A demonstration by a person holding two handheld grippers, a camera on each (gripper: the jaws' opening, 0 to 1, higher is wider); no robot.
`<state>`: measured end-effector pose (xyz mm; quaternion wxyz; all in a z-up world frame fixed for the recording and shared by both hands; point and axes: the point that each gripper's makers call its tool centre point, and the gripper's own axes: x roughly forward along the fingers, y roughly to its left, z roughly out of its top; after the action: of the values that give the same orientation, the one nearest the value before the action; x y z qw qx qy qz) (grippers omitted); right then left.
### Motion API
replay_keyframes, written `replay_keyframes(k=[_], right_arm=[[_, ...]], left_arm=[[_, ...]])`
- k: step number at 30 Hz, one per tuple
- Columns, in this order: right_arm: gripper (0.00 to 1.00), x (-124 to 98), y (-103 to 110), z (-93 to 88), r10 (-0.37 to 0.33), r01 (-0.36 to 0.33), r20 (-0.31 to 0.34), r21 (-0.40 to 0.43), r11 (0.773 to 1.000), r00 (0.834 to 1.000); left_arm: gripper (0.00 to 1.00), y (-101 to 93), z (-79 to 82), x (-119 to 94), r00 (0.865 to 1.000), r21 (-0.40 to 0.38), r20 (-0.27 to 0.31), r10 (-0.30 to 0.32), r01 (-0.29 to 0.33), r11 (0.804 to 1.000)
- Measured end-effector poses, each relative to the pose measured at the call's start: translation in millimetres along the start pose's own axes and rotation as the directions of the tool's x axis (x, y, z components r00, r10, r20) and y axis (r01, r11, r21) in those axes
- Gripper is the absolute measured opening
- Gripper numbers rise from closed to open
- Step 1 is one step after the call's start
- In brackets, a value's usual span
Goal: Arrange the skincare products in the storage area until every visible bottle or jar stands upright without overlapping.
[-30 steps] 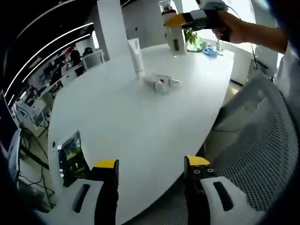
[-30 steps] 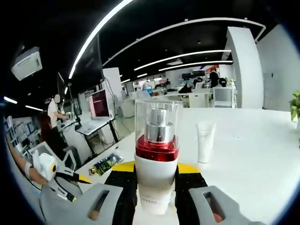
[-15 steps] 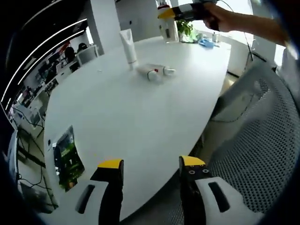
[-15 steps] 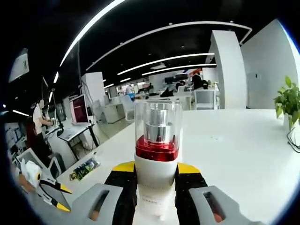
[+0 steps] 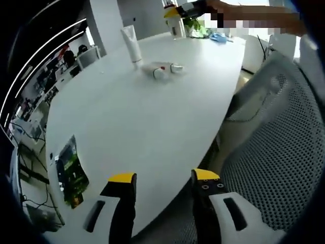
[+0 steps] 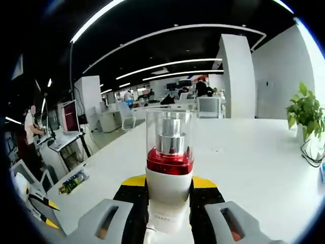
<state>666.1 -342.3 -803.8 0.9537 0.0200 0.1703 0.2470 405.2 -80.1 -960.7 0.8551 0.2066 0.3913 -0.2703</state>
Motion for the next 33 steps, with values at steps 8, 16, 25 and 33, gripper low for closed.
replay_keyframes(k=[8,16,25,33], right_arm=[[0.25,20.6,-16.9,-7.5,-0.026,0.026,-0.016,0.015,1.0,1.0],[0.25,44.3,-23.0,-19.0,-0.044,0.044,-0.033,-0.014,0.999,0.998],[0.25,74.1,-21.9,-28.9,-0.017,0.014,-0.051,-0.064,0.998,0.999],[0.25,101.6,-29.0,-35.7,-0.022,0.016,-0.065,-0.096,0.995,0.998]], left_arm=[[0.39,-1.5,0.0,1.0,1.0,0.002,-0.005,-0.013,0.013,1.0],[0.38,-2.8,0.8,1.1,1.0,0.0,0.001,-0.024,0.024,1.0],[0.38,-2.4,2.2,1.0,1.0,-0.008,0.011,-0.027,0.027,1.0],[0.37,-2.0,0.6,1.5,1.0,-0.007,0.005,-0.029,0.029,1.0]])
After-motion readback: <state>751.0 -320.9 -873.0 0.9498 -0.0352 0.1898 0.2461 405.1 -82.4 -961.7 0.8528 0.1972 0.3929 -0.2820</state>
